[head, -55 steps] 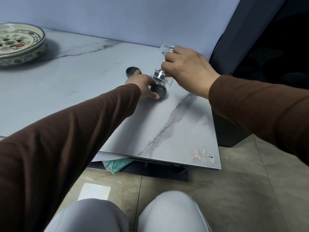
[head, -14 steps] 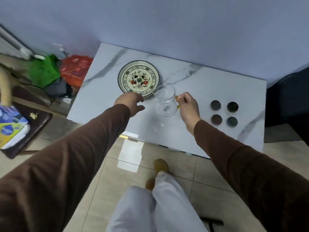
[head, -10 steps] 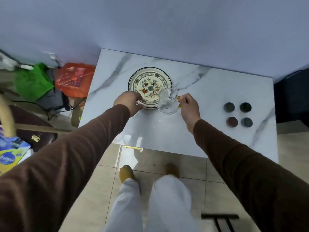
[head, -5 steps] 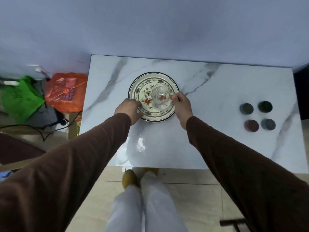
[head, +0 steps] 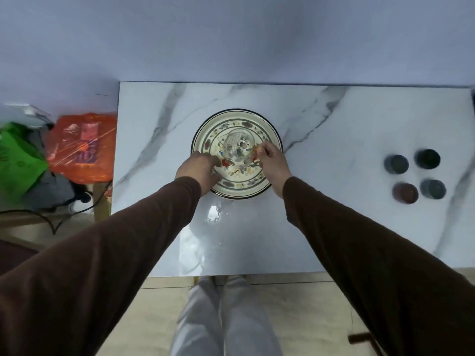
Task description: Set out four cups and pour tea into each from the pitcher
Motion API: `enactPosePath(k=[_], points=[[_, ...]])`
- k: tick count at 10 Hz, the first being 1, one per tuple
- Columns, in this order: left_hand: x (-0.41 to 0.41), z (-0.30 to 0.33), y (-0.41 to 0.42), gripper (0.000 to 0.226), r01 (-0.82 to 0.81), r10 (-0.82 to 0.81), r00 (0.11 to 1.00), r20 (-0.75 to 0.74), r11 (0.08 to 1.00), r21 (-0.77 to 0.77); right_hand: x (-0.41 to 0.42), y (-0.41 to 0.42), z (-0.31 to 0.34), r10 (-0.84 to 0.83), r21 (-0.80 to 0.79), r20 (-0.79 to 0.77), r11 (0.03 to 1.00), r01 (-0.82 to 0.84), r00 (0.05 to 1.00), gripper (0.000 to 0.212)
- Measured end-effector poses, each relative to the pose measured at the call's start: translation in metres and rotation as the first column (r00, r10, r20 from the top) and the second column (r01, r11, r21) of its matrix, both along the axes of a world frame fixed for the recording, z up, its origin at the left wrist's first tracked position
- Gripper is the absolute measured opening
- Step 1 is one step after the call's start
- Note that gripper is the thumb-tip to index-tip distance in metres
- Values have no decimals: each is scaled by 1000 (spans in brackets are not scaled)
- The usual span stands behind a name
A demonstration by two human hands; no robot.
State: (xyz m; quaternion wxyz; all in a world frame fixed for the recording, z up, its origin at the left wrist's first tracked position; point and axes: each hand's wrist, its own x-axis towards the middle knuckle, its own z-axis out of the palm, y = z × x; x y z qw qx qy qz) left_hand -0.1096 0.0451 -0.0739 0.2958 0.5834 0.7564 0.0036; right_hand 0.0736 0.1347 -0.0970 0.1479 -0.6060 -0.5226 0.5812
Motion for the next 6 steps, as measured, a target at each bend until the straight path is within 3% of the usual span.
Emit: enactPosePath(k=[3,4,6], points=[[5,10,8,34,34,-34,999,-15,999,6,2,3,5,70,66,126,995,-78,990,21],[10,24,4,35,35,-36,999,-9,999,-29,13,-4,19,147,3,224,989,-151,963,48],[18,67,-21,42,34,-35,999,-9,999,-15,47,-36,67,461,52,516,824,-564,721,45]])
